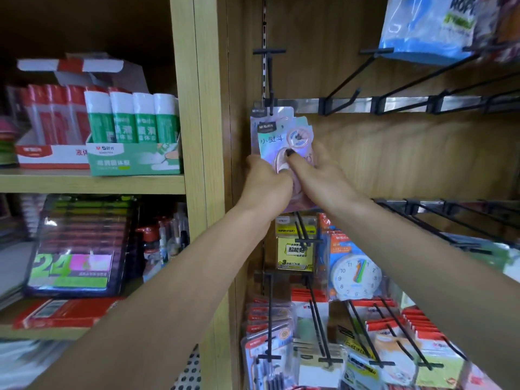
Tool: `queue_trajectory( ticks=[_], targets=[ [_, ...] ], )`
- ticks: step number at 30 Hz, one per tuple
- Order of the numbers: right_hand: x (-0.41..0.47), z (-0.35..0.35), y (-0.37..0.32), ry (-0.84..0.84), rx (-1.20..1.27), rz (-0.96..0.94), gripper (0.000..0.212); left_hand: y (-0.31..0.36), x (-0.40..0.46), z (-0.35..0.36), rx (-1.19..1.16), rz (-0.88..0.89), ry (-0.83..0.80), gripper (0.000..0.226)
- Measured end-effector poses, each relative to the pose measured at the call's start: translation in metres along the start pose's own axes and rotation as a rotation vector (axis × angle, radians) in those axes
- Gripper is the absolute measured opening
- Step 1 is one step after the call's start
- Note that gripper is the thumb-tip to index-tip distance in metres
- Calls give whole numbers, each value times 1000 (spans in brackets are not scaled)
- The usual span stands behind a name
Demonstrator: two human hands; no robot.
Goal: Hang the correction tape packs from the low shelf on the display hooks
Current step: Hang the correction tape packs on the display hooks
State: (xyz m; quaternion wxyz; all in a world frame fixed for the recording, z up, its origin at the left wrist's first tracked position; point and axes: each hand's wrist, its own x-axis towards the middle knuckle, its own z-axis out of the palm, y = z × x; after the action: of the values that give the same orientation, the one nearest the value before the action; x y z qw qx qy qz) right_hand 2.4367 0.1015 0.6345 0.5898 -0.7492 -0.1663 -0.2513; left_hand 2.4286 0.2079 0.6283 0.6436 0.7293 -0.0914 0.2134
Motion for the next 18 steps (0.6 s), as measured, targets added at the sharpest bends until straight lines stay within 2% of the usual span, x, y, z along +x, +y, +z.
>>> queue_trajectory(
  ticks=[4,8,15,18],
  targets=[
    [-32,-9,-16,0,123,-89,22,10,-35,-13,43,175,-5,27],
    [-35,-5,-32,29,161,-158,21,19,-43,-21,31,252,36,32],
    [-22,12,-45,65,184,-83,30,28,-35,-30,173,325,115,32],
    [-24,14,-46,99,183,-71,27,26,-36,-31,234,370,131,31]
  ],
)
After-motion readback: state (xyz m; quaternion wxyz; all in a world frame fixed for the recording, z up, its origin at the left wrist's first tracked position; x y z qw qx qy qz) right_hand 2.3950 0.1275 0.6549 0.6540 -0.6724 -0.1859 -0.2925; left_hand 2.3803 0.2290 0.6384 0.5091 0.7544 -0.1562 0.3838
